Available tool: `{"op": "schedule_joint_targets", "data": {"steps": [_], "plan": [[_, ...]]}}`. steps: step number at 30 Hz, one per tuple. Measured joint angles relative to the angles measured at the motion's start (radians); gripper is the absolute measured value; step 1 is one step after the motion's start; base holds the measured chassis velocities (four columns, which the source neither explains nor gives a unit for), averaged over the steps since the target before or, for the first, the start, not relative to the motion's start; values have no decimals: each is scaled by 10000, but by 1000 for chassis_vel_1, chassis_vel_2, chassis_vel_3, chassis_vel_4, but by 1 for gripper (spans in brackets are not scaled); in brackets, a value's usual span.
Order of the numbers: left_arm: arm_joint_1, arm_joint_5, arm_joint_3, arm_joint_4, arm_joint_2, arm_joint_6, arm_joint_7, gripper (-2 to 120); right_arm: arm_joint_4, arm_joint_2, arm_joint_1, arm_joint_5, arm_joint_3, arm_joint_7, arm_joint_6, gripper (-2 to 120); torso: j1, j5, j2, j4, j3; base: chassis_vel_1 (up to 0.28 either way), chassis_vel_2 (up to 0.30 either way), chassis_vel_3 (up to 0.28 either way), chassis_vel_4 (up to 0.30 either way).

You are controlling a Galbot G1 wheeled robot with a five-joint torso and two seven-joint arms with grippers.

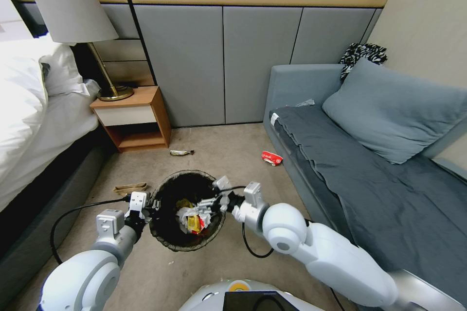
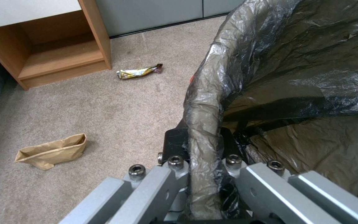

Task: Pick up the trash bin, then pick up the garbage from the floor and place it into the trash bin.

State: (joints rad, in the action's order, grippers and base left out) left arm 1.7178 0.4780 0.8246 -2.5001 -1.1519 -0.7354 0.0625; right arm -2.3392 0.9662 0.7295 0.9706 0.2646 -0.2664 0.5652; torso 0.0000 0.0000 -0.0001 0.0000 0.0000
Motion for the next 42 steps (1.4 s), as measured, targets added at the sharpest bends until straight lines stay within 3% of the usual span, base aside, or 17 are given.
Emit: {"op": "schedule_joint_targets", "data": {"steps": [9, 16, 19, 24, 26, 30, 34, 37, 42], "plan": [[18, -1, 26, 0, -10, 0, -4, 1, -618, -603, 1094, -383, -1365, 560, -711, 100, 0, 1, 0, -1, -1, 0, 0, 0, 0], [10, 12, 58, 1, -28, 0, -6, 1, -980, -925, 2994, -2347, -2879, 356, -1435, 100, 0, 1, 0, 1, -1, 0, 0, 0, 0], [-21, 15, 73, 0, -59, 0, -6, 1, -1095, -718, 4647, -3736, -4154, 469, -1717, 100, 0, 2, 0, 0, 0, 0, 0, 0, 0], [-19, 16, 73, 0, -84, 0, -6, 1, -1209, -422, 5973, -4437, -5267, 324, -2040, 100, 0, 1, 0, -1, -1, 0, 0, 0, 0], [-22, 12, 65, 1, -83, 0, -5, 1, -1293, -63, 6816, -5058, -6233, 400, -2266, 100, 0, -1, 0, 3, -1, 0, 0, 0, 0], [-17, 8, 71, 0, -88, 0, -6, 1, -1505, 651, 7893, -5954, -7112, 650, -2478, 100, -1, 0, 0, 1, -1, 0, 0, 0, 0], [-11, 8, 85, 0, -109, 0, -17, 1, -1604, 1445, 8831, -6722, -7486, 761, -2682, 100, 0, -2, 0, 0, -1, 0, 0, 0, 0], [-93, 9, 83, 0, -211, 0, -54, 1, -1606, 2808, 9985, -7917, -7684, 864, -3149, 100, -1, -4, 0, -4, -1, 0, 0, 0, 0], [-139, 18, 55, 0, -293, 0, -73, 1, -1606, 3566, 10432, -8615, -7666, 925, -3494, 100, -1, -1, 1, 0, -1, 0, 0, 0, 0]]}}
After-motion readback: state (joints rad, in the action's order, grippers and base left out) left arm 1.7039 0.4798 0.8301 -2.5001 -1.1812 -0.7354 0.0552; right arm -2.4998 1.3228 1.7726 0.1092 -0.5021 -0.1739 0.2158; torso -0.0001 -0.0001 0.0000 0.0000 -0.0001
